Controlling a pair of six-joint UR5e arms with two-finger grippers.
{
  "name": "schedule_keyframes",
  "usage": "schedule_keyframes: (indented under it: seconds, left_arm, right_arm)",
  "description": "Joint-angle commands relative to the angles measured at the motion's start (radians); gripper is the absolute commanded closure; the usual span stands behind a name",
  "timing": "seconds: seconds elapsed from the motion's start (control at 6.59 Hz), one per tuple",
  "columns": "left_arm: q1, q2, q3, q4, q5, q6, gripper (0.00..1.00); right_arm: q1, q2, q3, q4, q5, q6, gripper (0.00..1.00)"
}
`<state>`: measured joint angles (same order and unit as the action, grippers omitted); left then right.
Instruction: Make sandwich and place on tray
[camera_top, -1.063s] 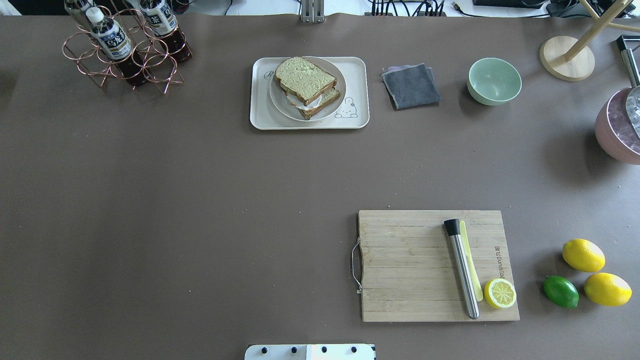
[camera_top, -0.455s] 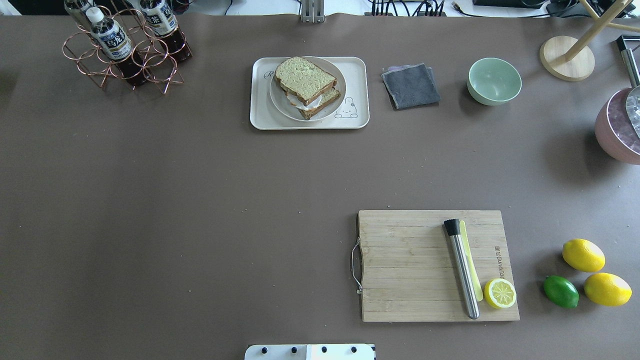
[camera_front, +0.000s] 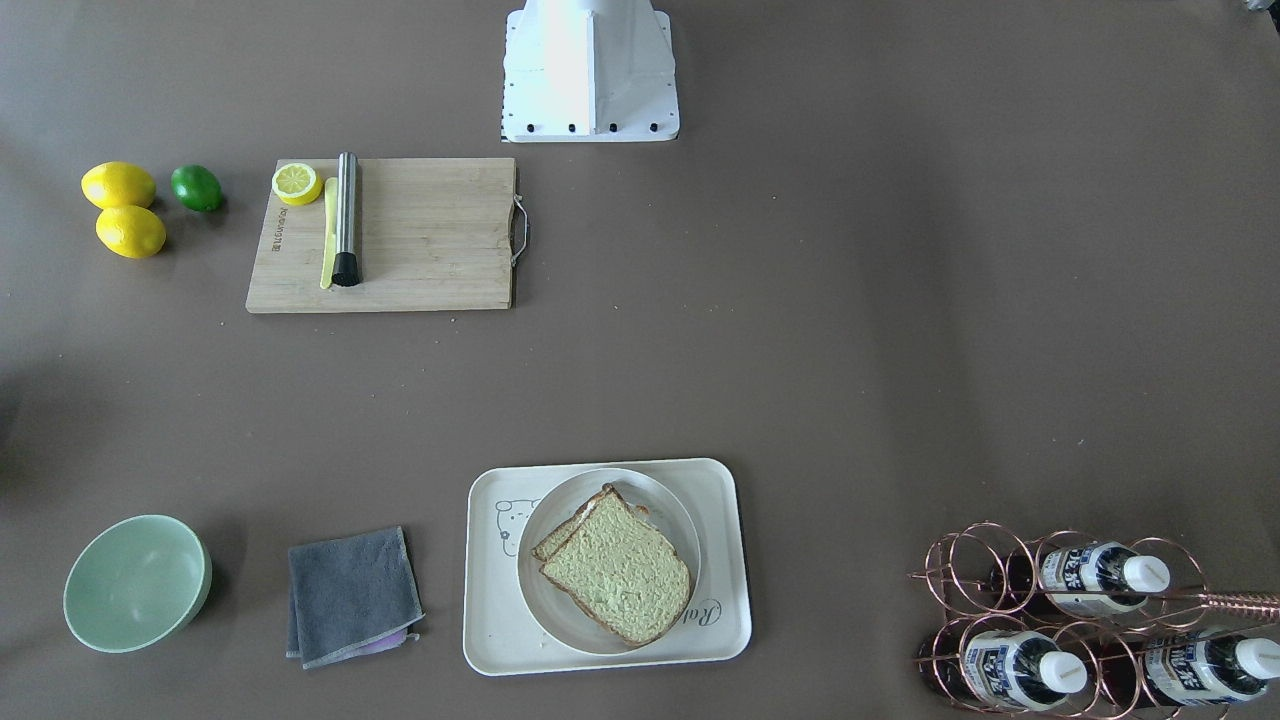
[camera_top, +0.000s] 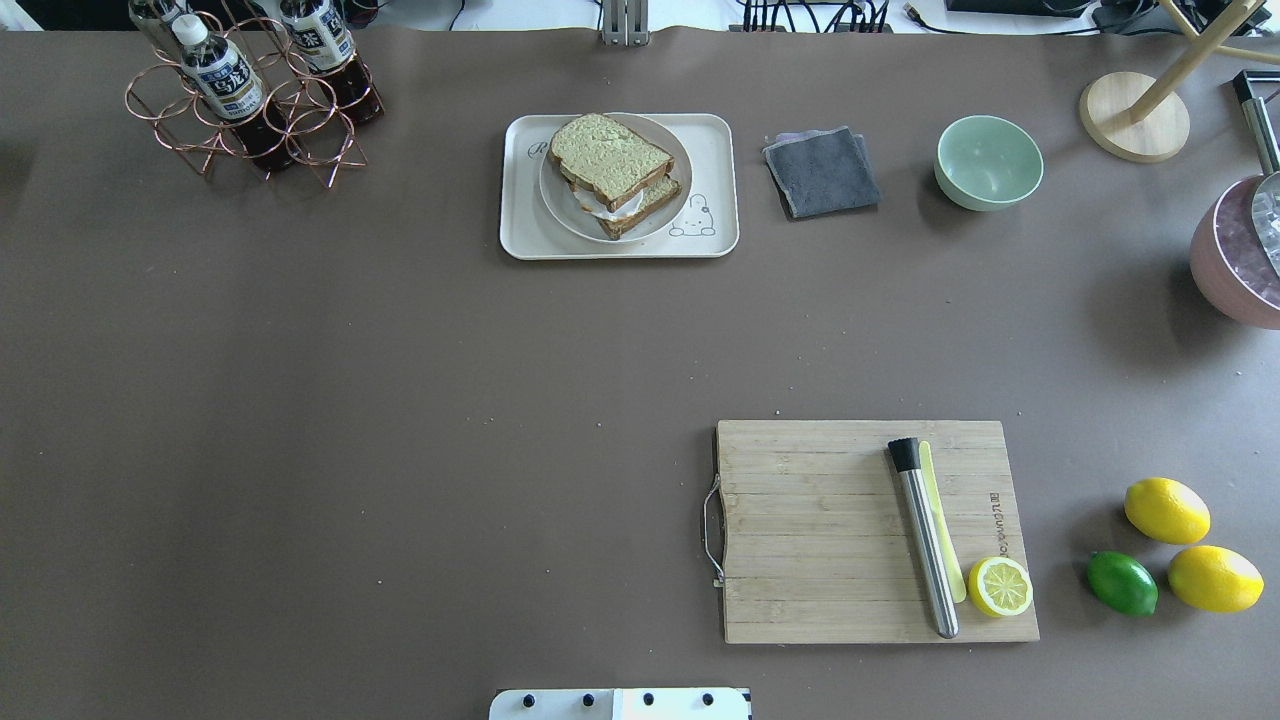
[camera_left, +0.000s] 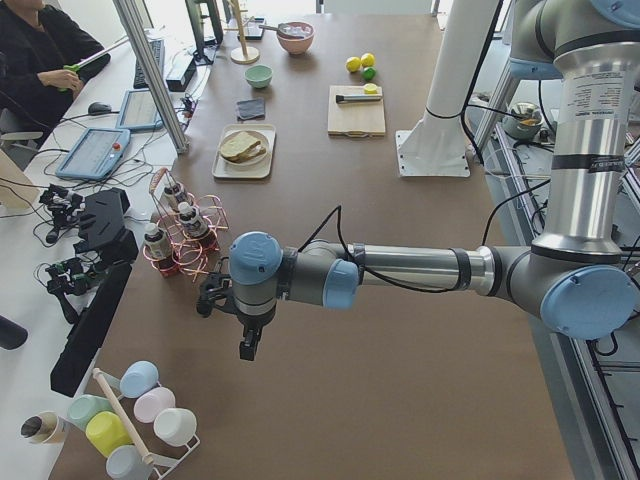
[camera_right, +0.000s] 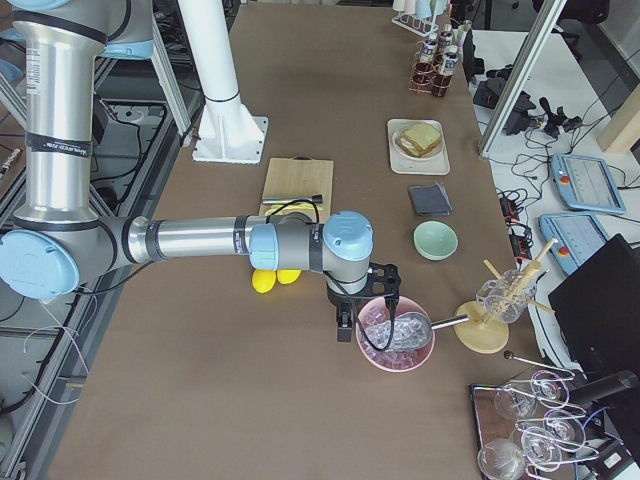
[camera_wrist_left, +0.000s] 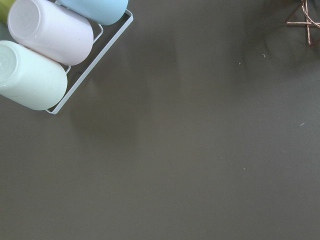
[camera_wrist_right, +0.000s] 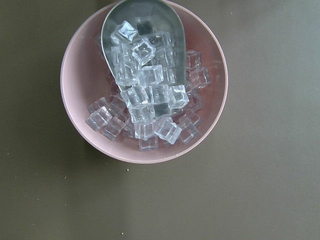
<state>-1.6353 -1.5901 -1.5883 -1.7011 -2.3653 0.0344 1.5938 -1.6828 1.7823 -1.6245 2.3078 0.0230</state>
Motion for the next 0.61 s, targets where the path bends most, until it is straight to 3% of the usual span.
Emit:
schedule_keyframes:
  seconds: [0.0,0.46]
  left_arm:
    - [0.002,-0.004,-0.001,0.001,0.000,-0.005,0.02]
    - [0.002,-0.007,0.002,0.003,0.000,-0.007,0.02]
  right_arm:
    - [0.000,0.003,-0.001,0.000,0.001,0.003,0.00]
    - [0.000,0.008,-0.008,0.000,0.001,0.003,0.00]
